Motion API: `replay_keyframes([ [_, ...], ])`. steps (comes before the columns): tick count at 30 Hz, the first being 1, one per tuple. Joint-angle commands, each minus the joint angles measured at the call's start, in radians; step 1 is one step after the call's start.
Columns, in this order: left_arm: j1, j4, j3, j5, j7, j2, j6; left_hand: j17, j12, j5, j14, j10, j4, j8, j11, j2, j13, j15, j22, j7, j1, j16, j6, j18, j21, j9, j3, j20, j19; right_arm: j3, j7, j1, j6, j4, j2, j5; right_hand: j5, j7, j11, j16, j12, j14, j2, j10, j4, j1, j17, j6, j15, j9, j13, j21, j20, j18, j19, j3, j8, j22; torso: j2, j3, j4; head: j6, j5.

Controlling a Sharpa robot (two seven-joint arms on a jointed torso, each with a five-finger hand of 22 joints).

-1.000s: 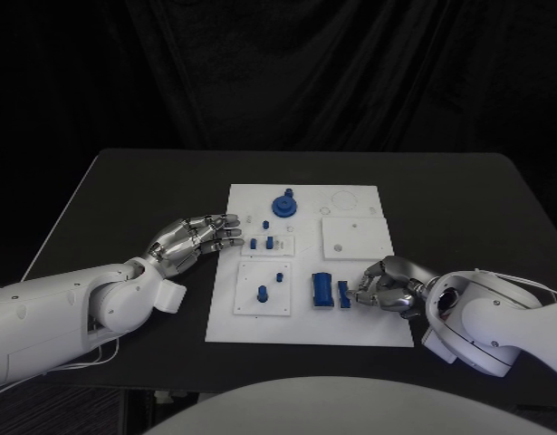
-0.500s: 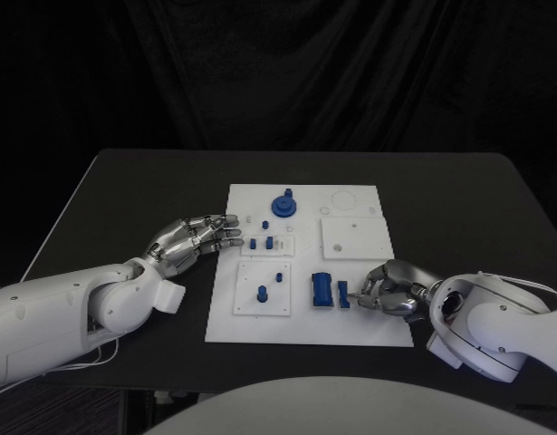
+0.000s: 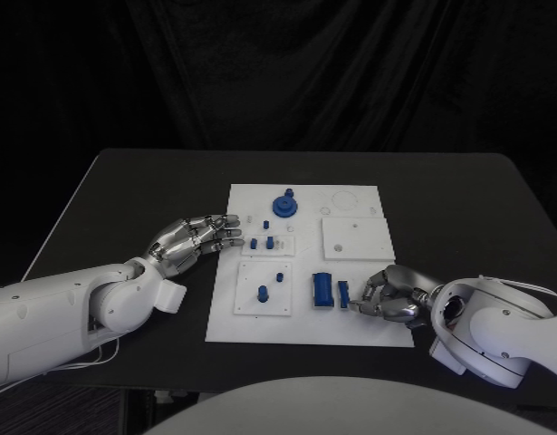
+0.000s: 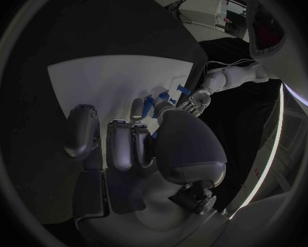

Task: Assemble the parts on the task board

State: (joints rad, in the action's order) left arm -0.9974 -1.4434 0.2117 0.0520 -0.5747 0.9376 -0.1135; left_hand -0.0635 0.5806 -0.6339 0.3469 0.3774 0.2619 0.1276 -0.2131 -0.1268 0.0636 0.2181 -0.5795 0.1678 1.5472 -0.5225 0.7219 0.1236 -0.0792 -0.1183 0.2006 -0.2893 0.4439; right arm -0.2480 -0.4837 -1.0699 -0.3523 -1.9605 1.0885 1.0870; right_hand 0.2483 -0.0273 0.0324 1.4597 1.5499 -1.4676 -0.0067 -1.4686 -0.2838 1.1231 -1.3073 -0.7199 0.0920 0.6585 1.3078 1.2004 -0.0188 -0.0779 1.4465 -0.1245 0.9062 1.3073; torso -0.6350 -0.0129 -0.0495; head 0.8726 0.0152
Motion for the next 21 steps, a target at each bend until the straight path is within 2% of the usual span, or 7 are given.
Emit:
replay_keyframes([
  [1,0.002,-0.001,-0.001,0.005,-0.009,-0.002,-0.011,-0.001,0.002,0.000,0.000,0.001,0.000,0.001,-0.006,0.000,0.001,0.006,0.002,0.007,0.007,-0.005,-0.001,0.009,-0.003,0.001,0.009,0.000,0.002,0.000,-0.022,0.003,0.014,-0.001,-0.001,0.007,0.008,-0.002,0.006,-0.004,0.000,-0.057,-0.003,-0.067,0.008,0.018,-0.004,0.007,0.006,0.002,0.221,-0.005,0.005,-0.002,-0.002,-0.001,0.006,0.158,0.000,-0.0001,0.0000,0.000,0.001],
  [9,0.004,0.000,-0.001,0.005,-0.008,-0.004,-0.013,-0.001,0.002,0.000,0.000,0.001,0.000,0.001,-0.006,0.000,0.001,0.006,0.002,0.007,0.007,-0.005,-0.001,0.009,-0.003,0.001,0.009,0.000,0.002,0.000,-0.022,0.004,0.003,0.011,-0.011,0.007,0.012,-0.002,0.007,-0.004,0.001,-0.057,0.000,-0.068,0.008,0.026,-0.005,0.007,0.007,0.003,0.223,-0.006,0.005,-0.002,-0.002,-0.004,0.006,0.158,0.000,-0.0001,-0.0003,0.000,0.000],
  [21,0.007,0.004,-0.001,0.005,-0.008,-0.006,-0.015,-0.001,0.002,0.000,0.000,0.001,0.000,0.001,-0.006,0.000,0.001,0.006,0.002,0.007,0.007,-0.005,-0.001,0.009,-0.003,0.001,0.009,0.000,0.002,0.000,-0.026,0.005,0.002,0.027,-0.027,0.003,0.013,0.001,0.009,-0.004,0.002,-0.058,0.017,-0.069,0.005,0.043,-0.006,0.001,0.008,0.005,0.225,-0.006,0.006,-0.002,-0.002,-0.013,0.010,0.158,0.000,0.0001,0.0001,0.000,0.000],
])
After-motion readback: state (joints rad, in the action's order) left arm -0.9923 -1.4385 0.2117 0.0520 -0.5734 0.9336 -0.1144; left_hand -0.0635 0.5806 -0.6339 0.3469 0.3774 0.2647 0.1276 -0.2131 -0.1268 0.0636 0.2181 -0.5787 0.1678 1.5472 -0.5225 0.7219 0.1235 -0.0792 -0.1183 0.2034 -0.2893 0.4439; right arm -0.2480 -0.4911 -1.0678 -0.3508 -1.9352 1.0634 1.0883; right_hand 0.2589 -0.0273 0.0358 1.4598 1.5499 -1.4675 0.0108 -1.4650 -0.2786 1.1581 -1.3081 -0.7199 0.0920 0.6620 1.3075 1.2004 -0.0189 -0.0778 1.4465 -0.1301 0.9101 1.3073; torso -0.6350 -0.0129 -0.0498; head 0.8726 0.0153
